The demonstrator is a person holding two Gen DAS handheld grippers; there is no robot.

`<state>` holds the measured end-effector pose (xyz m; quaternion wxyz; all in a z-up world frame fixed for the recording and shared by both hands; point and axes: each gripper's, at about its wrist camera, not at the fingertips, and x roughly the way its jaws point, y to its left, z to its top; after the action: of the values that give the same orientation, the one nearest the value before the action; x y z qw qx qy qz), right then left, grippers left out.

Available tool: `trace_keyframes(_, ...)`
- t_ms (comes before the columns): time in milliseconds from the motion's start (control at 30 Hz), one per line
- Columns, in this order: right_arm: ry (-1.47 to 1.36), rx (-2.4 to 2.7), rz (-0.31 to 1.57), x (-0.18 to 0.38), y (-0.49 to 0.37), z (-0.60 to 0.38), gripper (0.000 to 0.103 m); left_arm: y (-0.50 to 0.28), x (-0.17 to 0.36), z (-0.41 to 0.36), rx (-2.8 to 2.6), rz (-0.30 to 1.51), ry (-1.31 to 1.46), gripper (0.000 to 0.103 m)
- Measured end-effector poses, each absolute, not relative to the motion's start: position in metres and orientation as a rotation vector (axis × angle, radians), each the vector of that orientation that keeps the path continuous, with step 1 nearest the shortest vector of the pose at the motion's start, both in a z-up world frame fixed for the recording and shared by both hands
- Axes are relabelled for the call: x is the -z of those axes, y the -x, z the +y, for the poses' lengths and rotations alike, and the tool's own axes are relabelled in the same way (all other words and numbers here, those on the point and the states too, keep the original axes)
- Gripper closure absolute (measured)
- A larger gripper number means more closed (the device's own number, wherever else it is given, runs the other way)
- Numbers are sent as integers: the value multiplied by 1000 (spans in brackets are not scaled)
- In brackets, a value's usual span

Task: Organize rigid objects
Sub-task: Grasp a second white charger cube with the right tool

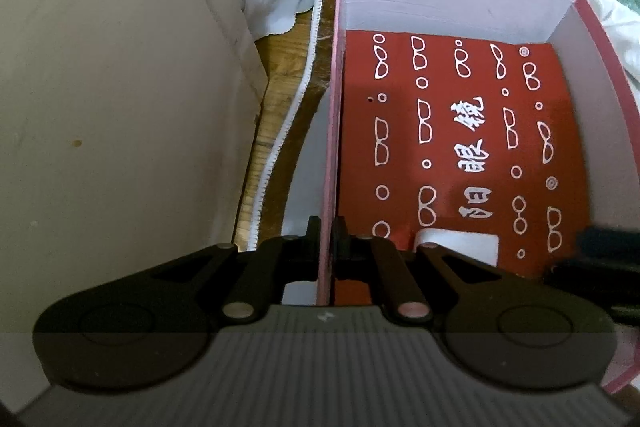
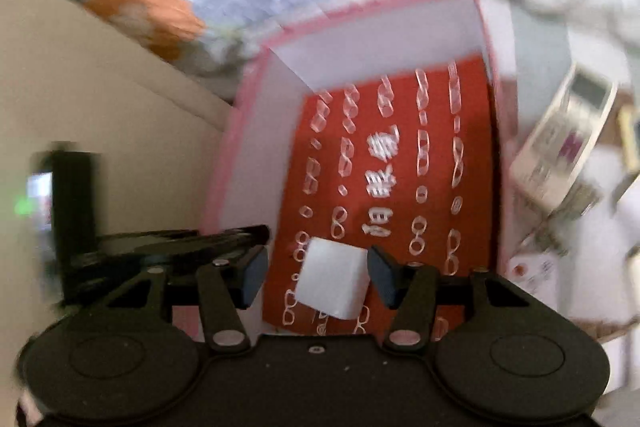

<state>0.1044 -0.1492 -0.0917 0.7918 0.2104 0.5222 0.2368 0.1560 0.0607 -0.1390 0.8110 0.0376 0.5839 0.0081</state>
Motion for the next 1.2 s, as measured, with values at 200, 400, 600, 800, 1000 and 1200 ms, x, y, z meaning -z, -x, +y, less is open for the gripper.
trace_keyframes(200,-148,-479,991,40,-75,-199,22,-153,138,57,-33,1234,-92,97)
trace_keyframes(400,12,-428,1067,84,-54,-263,14,-153,138,63,-48,1235,-51,97)
trace_keyframes(600,-117,-392,1190,130,-46,-280,36,-152,138,55,-87,1223,-85,95)
trace_keyframes(800,-31,-361,1257,155,-48,-258,37,-152,137,60,-88,1227,-54,95)
trace_keyframes(1000,83,-339,1243,172,-34,-244,44,-151,137,59,-90,1216,-68,95)
trace_keyframes(1200,-38,-286,1176,147,-33,-262,54,-149,134,61,-82,1234,-56,95)
